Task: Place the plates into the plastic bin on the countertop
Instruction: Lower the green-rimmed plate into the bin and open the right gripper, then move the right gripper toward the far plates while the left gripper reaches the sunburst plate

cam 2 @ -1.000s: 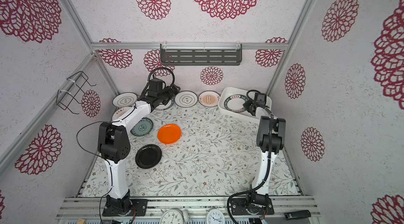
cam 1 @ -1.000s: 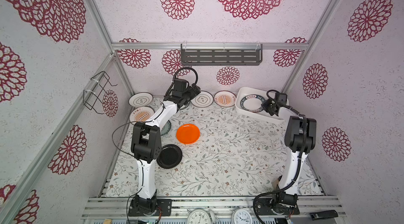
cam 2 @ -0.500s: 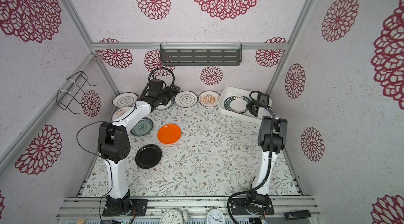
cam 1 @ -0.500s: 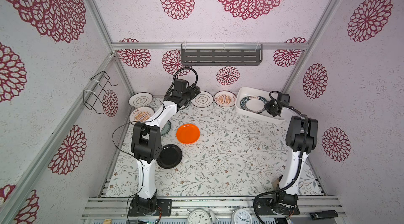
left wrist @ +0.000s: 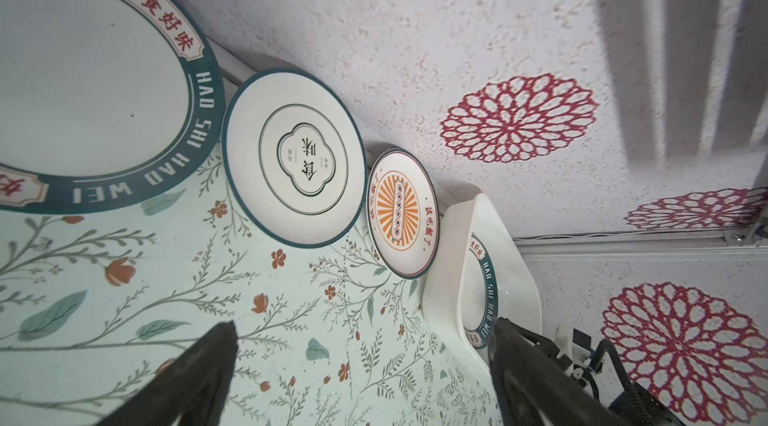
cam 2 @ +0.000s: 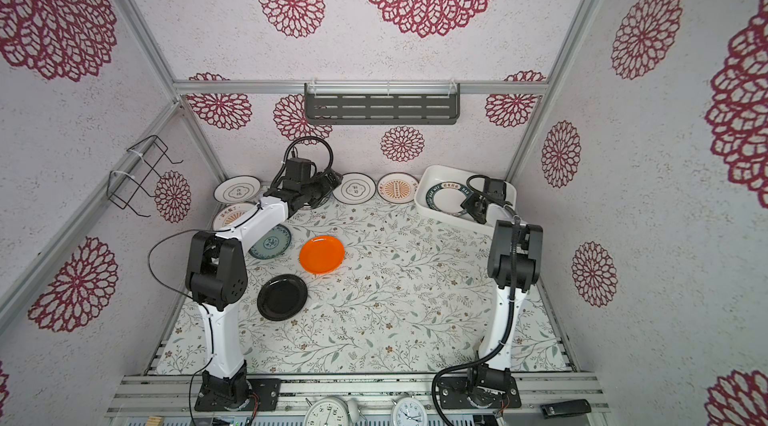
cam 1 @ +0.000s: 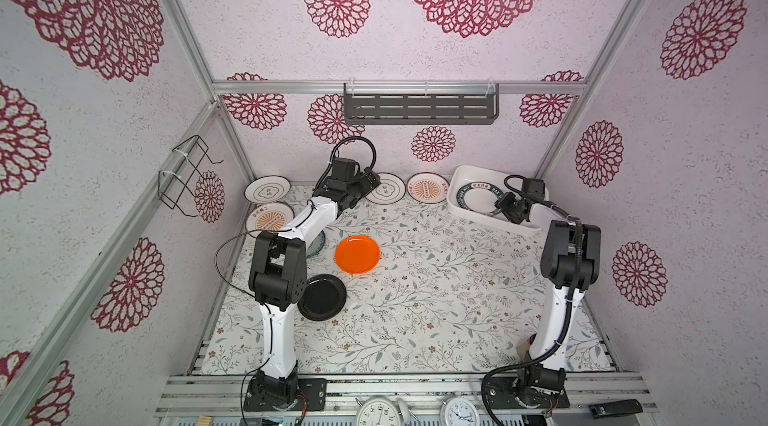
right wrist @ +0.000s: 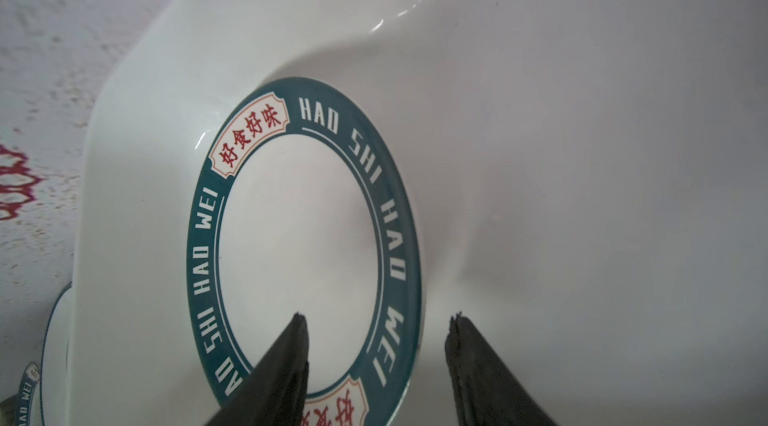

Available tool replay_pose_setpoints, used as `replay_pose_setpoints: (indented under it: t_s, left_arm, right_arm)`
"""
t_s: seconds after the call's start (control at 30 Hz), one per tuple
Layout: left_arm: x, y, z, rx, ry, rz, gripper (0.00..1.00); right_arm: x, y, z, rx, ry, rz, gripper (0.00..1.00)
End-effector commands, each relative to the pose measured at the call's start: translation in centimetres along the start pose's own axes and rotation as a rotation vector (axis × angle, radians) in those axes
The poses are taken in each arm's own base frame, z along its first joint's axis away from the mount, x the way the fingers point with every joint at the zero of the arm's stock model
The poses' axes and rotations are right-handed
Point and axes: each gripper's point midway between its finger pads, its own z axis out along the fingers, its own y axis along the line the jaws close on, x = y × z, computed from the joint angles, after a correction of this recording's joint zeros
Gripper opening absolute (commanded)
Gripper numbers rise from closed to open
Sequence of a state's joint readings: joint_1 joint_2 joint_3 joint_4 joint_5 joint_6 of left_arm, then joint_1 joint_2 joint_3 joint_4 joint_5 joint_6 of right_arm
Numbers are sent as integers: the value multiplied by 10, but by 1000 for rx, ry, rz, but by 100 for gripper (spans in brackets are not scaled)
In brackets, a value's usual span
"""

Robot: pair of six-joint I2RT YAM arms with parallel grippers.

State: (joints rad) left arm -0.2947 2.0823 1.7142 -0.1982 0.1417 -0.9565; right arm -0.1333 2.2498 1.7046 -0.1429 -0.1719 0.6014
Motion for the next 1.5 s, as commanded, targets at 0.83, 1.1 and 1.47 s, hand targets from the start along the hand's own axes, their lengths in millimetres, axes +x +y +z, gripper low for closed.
replay_pose_setpoints:
  t_s: [0.83,1.1,1.47]
  left_arm:
    - [6,131,-165,-180,-96,-163,97]
    - [-7,210,-212,-315,-156,-263,97]
    - [-42,289,-219,-383,-252,-442,97]
  right_arm:
    - [89,218,-154,-199,-148,-351,86]
    - [172,264,-147,-378,-16,-276,94]
    - [248,355,-140,-638,156,-414,95]
